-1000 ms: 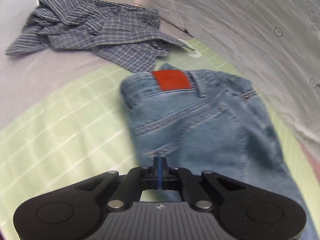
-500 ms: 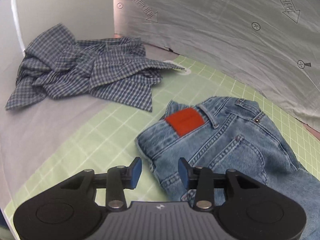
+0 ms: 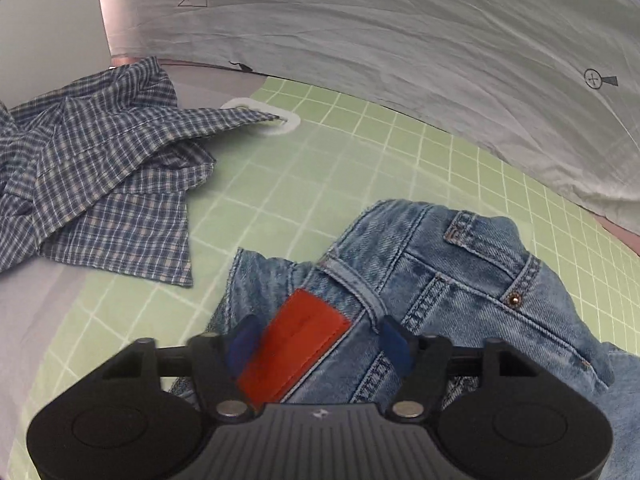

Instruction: Fold clothes

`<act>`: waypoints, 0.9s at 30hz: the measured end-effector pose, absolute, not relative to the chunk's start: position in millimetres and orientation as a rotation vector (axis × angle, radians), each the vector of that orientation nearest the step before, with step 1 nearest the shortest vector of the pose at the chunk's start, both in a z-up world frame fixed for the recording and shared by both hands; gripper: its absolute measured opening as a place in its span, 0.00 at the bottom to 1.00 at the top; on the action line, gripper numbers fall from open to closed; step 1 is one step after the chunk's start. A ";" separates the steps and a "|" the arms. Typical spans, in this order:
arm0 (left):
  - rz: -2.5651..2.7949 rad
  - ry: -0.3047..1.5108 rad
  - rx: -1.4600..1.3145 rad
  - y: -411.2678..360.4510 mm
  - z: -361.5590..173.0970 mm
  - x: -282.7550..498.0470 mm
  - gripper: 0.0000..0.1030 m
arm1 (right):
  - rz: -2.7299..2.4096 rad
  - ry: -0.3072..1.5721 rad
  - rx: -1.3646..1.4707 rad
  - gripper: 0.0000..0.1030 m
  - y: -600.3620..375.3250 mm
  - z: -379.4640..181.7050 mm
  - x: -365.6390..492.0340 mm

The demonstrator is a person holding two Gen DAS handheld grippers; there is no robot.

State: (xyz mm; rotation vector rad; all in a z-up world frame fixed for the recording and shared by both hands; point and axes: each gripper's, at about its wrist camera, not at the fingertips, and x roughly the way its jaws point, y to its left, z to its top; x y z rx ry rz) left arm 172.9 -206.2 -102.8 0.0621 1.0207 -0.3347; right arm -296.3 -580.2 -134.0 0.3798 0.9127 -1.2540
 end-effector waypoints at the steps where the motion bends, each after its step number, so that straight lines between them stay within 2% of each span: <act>1: -0.317 1.010 0.024 -198.6 -94.9 168.7 0.38 | -1.251 0.925 0.381 0.68 -579.6 -137.2 -295.6; 3: -0.282 0.987 -0.051 -183.4 -79.2 160.4 0.23 | -1.245 0.949 0.380 0.68 -578.7 -143.1 -293.6; 5: -0.246 0.963 -0.127 -168.3 -63.5 152.1 0.20 | -1.246 0.946 0.355 0.69 -575.9 -144.9 -291.5; 11: -0.114 0.854 -0.321 -127.1 -11.6 122.2 0.20 | -1.214 0.933 0.351 0.73 -577.9 -145.6 -292.8; 13: -0.057 0.844 -0.309 -125.6 -12.5 122.3 0.21 | -1.203 0.928 0.350 0.75 -578.6 -145.8 -293.3; 16: 0.005 0.950 -0.284 -130.9 -46.7 137.7 0.28 | -1.191 0.925 0.342 0.78 -579.4 -145.6 -293.7; 17: 0.002 0.948 -0.271 -134.2 -48.8 135.6 0.33 | -1.192 0.926 0.343 0.78 -579.7 -145.4 -293.8; 19: -0.007 0.938 -0.246 -140.7 -52.0 130.4 0.36 | -1.192 0.926 0.349 0.78 -580.3 -145.2 -294.1; 21: -0.024 0.885 -0.208 -146.7 -46.4 117.6 0.46 | -1.193 0.927 0.355 0.78 -581.0 -145.0 -294.3; 23: -0.044 0.850 -0.161 -155.3 -40.4 108.1 0.50 | -1.194 0.928 0.361 0.79 -581.6 -144.8 -294.5; 27: -0.185 0.853 -0.057 -181.7 -43.4 96.5 0.50 | -1.195 0.930 0.373 0.80 -582.8 -144.4 -295.0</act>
